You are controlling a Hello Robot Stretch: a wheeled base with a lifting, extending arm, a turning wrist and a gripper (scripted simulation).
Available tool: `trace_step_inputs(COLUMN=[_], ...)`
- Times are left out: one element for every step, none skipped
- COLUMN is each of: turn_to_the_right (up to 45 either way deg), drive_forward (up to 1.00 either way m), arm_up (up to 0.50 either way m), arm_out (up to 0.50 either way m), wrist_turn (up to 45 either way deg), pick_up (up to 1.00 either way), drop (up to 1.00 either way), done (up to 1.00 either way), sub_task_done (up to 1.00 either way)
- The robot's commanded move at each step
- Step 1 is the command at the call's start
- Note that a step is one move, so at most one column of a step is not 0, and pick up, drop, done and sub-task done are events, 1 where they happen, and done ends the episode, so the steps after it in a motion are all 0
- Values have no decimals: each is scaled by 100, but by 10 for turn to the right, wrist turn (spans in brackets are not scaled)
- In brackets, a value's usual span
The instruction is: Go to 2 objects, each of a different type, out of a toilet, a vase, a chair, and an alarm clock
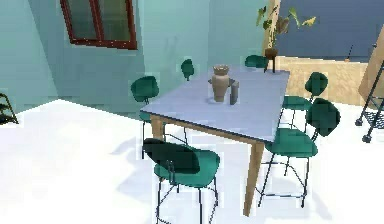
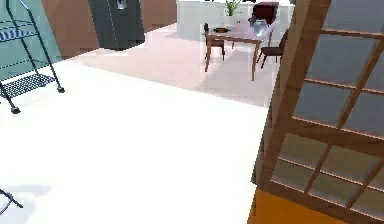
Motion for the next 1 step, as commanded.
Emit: trace_step_inputs(turn_to_the_right=[0], drive_forward=[0], arm_up=[0], arm_out=[0], wrist_turn=[0], pick_up=[0], drop=[0], done=[100], sub_task_done=[0])
